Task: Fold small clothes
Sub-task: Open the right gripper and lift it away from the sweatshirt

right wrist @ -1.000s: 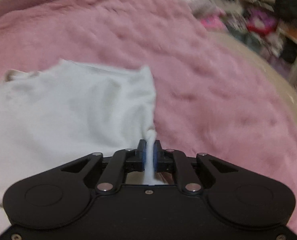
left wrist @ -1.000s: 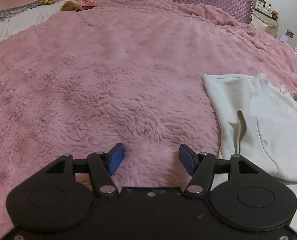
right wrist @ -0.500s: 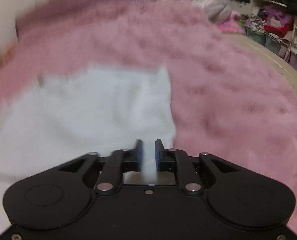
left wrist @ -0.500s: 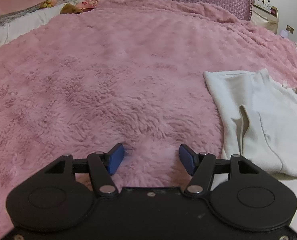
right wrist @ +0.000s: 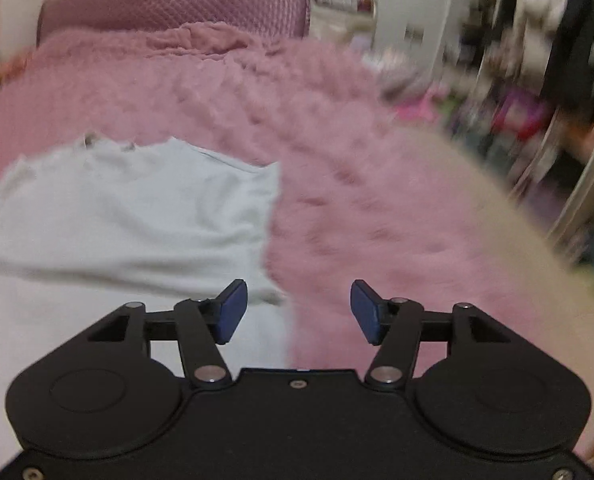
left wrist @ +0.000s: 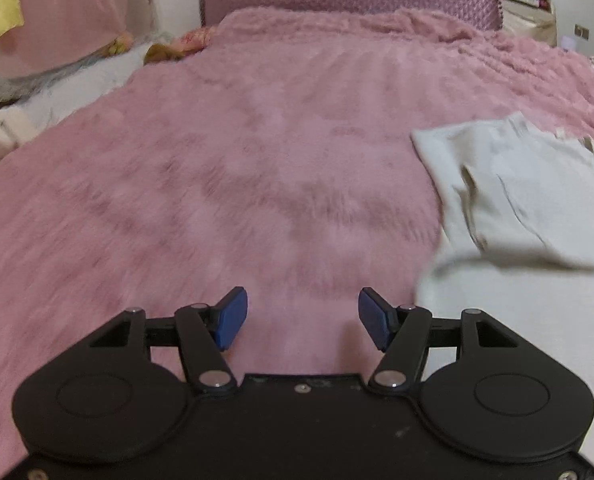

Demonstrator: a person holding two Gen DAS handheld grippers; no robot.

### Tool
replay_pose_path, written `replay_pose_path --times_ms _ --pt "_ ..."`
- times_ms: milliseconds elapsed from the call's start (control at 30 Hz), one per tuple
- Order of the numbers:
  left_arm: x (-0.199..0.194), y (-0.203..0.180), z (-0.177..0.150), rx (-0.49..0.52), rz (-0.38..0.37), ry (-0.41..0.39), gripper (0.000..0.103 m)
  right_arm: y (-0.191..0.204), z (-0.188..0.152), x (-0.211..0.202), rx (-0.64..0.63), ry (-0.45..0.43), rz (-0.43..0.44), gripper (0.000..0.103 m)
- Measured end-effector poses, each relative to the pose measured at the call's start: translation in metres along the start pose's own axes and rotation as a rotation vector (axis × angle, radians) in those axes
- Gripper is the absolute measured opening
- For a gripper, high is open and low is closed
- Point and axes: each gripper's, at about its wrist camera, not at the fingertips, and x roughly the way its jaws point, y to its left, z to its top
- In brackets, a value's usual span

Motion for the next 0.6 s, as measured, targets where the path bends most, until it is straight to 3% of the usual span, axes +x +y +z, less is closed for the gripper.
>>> replay_pose_path --times_ms 67,200,300,433,600 --pt "-0.030 0.003 -0.012 -0.007 -0.015 0.017 0.063 -0.006 -0.014 -0.023 -0.038 0.016 -0.014 0.054" --pt "-0.086 0.007 -0.035 -0.021 -0.047 0.045 0.063 -0.028 -0.045 -0.062 0.064 0.071 0.095 0.057" --pt "-0.121 0.001 -0.052 0.027 -0.022 0.062 0.063 -0.034 -0.069 -0.085 0.106 0.078 0.106 0.064" --pt "-0.150 -0.002 -0.074 0.033 0.010 0.082 0.063 -0.030 -0.093 -0.109 0.122 0.048 0.141 0.066" --pt "-0.166 -0.002 -0.102 -0.045 -0.032 0.138 0.063 -0.024 -0.116 -0.138 0.120 0.054 0.123 0.070"
